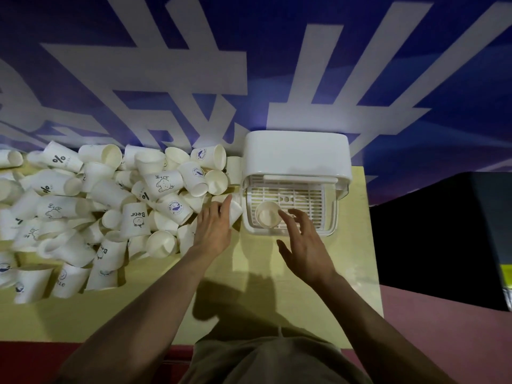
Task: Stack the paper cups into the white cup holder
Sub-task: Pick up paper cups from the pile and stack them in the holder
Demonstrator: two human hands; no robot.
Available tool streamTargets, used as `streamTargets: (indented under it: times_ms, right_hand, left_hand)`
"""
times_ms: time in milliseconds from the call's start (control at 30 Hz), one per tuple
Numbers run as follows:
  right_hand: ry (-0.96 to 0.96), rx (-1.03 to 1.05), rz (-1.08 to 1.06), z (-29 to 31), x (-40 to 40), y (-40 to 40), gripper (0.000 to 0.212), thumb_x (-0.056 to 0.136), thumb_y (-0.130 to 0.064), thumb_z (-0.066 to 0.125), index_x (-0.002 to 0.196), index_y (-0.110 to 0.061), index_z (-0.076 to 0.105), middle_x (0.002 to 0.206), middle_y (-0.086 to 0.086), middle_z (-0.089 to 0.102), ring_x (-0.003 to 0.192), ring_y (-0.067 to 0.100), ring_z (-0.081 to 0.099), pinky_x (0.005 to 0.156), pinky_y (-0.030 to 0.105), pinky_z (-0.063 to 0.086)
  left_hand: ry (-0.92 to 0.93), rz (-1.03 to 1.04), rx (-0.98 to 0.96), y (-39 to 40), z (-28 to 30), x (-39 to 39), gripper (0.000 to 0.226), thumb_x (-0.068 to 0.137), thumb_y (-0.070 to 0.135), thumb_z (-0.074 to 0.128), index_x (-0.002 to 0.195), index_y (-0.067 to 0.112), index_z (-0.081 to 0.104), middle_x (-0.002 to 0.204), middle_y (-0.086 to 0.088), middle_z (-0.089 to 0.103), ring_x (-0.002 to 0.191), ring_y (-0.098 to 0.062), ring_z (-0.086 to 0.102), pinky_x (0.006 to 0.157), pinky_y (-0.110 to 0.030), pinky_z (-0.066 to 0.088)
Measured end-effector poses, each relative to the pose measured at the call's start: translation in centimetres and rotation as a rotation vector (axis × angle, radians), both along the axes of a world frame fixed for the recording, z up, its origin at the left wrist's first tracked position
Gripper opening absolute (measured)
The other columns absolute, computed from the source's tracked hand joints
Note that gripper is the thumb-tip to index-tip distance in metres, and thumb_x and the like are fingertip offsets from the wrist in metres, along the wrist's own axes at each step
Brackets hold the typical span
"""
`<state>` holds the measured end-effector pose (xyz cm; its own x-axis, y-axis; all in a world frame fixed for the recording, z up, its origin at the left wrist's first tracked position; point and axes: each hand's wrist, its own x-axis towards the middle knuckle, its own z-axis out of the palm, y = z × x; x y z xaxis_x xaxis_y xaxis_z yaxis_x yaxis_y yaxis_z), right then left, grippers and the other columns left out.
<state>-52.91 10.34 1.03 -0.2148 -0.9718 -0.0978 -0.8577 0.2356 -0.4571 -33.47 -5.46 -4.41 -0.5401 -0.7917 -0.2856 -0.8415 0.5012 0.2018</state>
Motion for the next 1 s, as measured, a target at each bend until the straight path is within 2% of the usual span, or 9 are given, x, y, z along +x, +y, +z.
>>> streamTargets:
  times_ms: [100, 200, 333, 433, 633, 700, 767, 900, 1000]
  right_hand:
    - [-0.022, -0.03, -0.017, 0.3, 0.5, 0.9, 0.073, 0.091, -0.017, 0.072, 0.154, -0.015, 0.036, 0.151, 0.013, 0.038, 0.131, 0.029, 0.048, 0.095, 0.041, 0.056]
    - [-0.043, -0.067, -0.003, 0.8, 1.8, 0.8, 0.07, 0.092, -0.016, 0.07, 0.154, -0.015, 0.038, 0.15, 0.011, 0.038, 0.131, 0.028, 0.048, 0.091, 0.038, 0.058]
    - [-0.056, -0.112, 0.051, 1.2, 4.7, -0.7, 0.066, 0.092, -0.016, 0.068, 0.152, -0.012, 0.04, 0.145, 0.011, 0.042, 0.127, 0.029, 0.048, 0.09, 0.037, 0.057]
    - [-0.068, -0.078, 0.089, 0.3, 7.5, -2.0, 0.062, 0.093, -0.021, 0.066, 0.15, -0.012, 0.041, 0.143, 0.012, 0.042, 0.127, 0.031, 0.047, 0.097, 0.04, 0.053]
    - [0.005, 0.104, 0.15, -2.8, 12.1, -4.6, 0.071, 0.092, -0.036, 0.068, 0.15, -0.012, 0.036, 0.141, 0.019, 0.04, 0.124, 0.038, 0.045, 0.104, 0.05, 0.047]
    - [0.002, 0.189, 0.118, -3.8, 13.1, -5.8, 0.076, 0.091, -0.039, 0.069, 0.152, -0.013, 0.032, 0.145, 0.021, 0.038, 0.128, 0.039, 0.042, 0.107, 0.048, 0.043]
    - [0.004, 0.231, 0.094, -5.0, 13.7, -7.1, 0.082, 0.088, -0.041, 0.071, 0.153, -0.012, 0.03, 0.147, 0.021, 0.037, 0.133, 0.039, 0.039, 0.111, 0.047, 0.039]
    - [0.075, 0.288, 0.064, -7.1, 14.4, -8.7, 0.088, 0.09, -0.048, 0.067, 0.154, -0.004, 0.026, 0.148, 0.022, 0.04, 0.138, 0.039, 0.035, 0.119, 0.046, 0.027]
    - [0.141, 0.319, 0.053, -7.5, 15.0, -9.3, 0.089, 0.09, -0.058, 0.06, 0.154, -0.008, 0.023, 0.147, 0.018, 0.042, 0.136, 0.038, 0.038, 0.119, 0.048, 0.025]
  left_hand:
    - [0.105, 0.009, 0.031, 0.1, 1.1, 0.6, 0.101, 0.082, 0.016, 0.069, 0.162, 0.02, 0.008, 0.133, -0.014, 0.04, 0.123, -0.032, 0.04, 0.107, -0.042, 0.038]
    - [0.272, 0.07, 0.066, 0.9, 3.6, 1.6, 0.101, 0.083, 0.016, 0.071, 0.162, 0.023, 0.008, 0.138, -0.014, 0.038, 0.122, -0.031, 0.037, 0.101, -0.044, 0.042]
    - [0.43, 0.106, 0.062, 2.4, 7.0, 5.1, 0.083, 0.083, 0.018, 0.074, 0.152, 0.017, 0.029, 0.135, -0.008, 0.048, 0.119, -0.026, 0.042, 0.094, -0.044, 0.046]
    - [0.447, 0.116, 0.019, 4.0, 8.3, 9.2, 0.07, 0.082, 0.022, 0.077, 0.141, 0.016, 0.041, 0.128, -0.004, 0.05, 0.112, -0.022, 0.043, 0.09, -0.041, 0.049]
    - [0.39, 0.231, 0.044, 7.3, 8.3, 17.7, 0.072, 0.082, 0.027, 0.076, 0.146, 0.026, 0.045, 0.132, -0.002, 0.039, 0.122, -0.023, 0.037, 0.095, -0.049, 0.048]
    - [0.411, 0.325, 0.084, 8.4, 8.4, 19.3, 0.07, 0.082, 0.04, 0.07, 0.146, 0.028, 0.044, 0.134, 0.003, 0.036, 0.121, -0.016, 0.032, 0.094, -0.046, 0.046]
    - [0.461, 0.388, 0.121, 9.3, 8.6, 20.6, 0.074, 0.082, 0.056, 0.058, 0.147, 0.026, 0.042, 0.132, 0.006, 0.041, 0.116, -0.01, 0.032, 0.093, -0.041, 0.042]
    - [0.521, 0.317, 0.063, 10.8, 8.4, 22.5, 0.069, 0.087, 0.049, 0.065, 0.142, 0.01, 0.048, 0.132, -0.001, 0.055, 0.112, -0.018, 0.046, 0.091, -0.04, 0.047]
    - [0.538, 0.372, 0.099, 11.3, 8.2, 23.3, 0.08, 0.082, 0.06, 0.062, 0.143, 0.011, 0.046, 0.134, 0.002, 0.055, 0.116, -0.016, 0.042, 0.088, -0.035, 0.045]
